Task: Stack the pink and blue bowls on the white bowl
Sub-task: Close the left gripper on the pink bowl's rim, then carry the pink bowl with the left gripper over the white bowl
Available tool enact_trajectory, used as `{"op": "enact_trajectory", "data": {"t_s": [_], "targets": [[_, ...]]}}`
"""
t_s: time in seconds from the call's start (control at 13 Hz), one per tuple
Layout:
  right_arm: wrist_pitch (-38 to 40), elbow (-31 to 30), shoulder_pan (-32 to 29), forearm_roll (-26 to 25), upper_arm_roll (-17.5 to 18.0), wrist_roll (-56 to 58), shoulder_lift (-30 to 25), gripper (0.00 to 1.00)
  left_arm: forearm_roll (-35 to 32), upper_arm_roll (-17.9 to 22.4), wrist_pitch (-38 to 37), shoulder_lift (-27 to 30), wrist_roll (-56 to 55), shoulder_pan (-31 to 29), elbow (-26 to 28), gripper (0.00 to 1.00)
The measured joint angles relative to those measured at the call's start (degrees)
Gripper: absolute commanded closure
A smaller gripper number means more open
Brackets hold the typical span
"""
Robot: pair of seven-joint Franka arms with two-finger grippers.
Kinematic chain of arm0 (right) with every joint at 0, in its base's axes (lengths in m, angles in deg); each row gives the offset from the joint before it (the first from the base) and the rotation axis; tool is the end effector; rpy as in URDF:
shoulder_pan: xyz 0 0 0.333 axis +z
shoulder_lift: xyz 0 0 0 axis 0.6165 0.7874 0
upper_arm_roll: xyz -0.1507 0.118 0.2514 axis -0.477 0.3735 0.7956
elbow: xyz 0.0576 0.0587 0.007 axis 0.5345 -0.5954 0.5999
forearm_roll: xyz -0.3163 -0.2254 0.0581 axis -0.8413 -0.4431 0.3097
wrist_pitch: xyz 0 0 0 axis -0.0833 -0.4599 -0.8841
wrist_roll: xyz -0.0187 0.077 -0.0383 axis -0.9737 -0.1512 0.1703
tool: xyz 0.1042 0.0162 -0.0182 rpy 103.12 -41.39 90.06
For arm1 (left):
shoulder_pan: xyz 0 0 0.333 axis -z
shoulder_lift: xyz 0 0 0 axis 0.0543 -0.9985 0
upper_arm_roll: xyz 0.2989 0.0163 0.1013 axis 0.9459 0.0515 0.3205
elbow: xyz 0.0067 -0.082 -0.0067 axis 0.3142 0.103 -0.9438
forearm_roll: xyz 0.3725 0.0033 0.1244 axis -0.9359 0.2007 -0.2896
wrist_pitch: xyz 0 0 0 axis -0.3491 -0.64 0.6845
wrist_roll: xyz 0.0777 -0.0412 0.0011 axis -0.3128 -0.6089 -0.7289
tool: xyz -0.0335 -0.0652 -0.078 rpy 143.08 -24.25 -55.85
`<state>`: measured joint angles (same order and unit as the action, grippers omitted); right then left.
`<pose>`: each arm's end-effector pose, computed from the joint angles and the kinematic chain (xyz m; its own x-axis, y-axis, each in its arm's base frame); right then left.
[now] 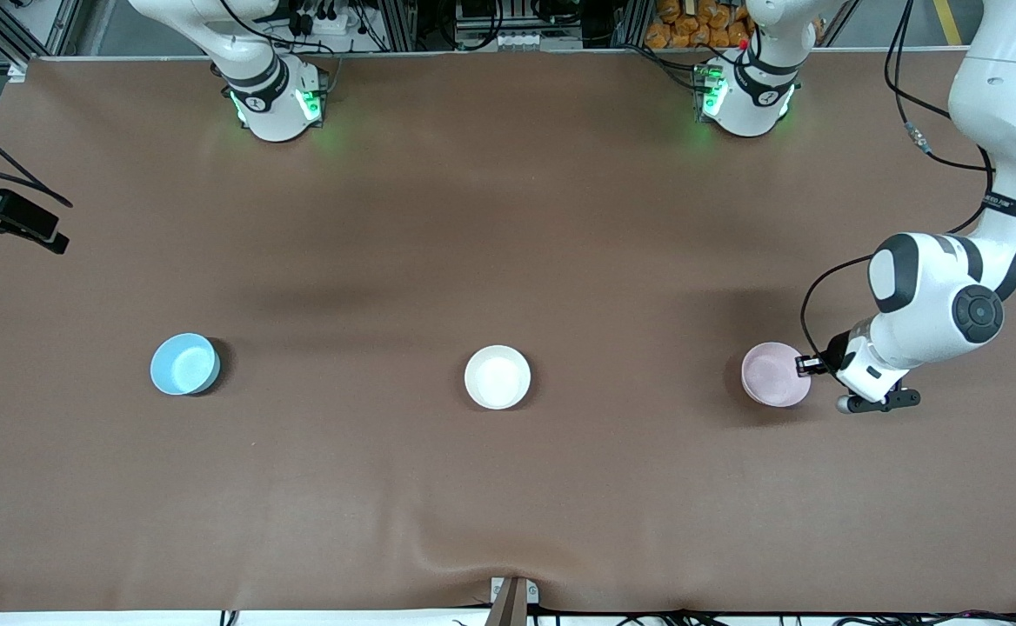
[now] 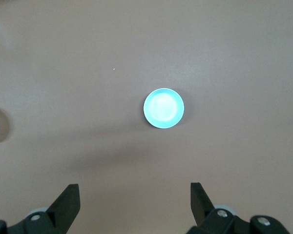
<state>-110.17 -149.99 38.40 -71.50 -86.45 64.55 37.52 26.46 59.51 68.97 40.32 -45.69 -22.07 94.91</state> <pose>0.5550 -0.0380 0.6320 0.9903 -0.1378 0.0161 -0.1375 -0.9903 -0.0178 0.6271 0.0105 0.2347 0.9933 0.1119 -0.0274 0.1144 -0.9858 0.1228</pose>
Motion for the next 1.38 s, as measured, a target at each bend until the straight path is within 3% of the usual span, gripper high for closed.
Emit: {"op": "enact_trajectory", "data": {"t_s": [0.54,0.84,1.07,1.38], "targets": [[0.0,-0.04,0.0,0.0,0.03,0.0,0.0,0.0,1.02,-11.14,-11.2,8.6,-8.42,0.07,-4.4,1.0],[-0.03,-0.08,0.01,0.0,0.07,0.0,0.01,0.0,1.62,-17.54,-15.97,9.49,-17.09,0.4,-8.18,1.0],[-0.22,-0.21,0.05,0.0,0.15,0.01,0.1,0.0,1.79,-19.72,-16.21,9.32,-24.71,2.4,-8.57,1.0],[-1.04,-0.29,0.51,0.0,0.51,0.0,0.27,0.0,1.8,-19.89,-16.1,6.82,-36.71,11.11,-10.51,1.0]]}}
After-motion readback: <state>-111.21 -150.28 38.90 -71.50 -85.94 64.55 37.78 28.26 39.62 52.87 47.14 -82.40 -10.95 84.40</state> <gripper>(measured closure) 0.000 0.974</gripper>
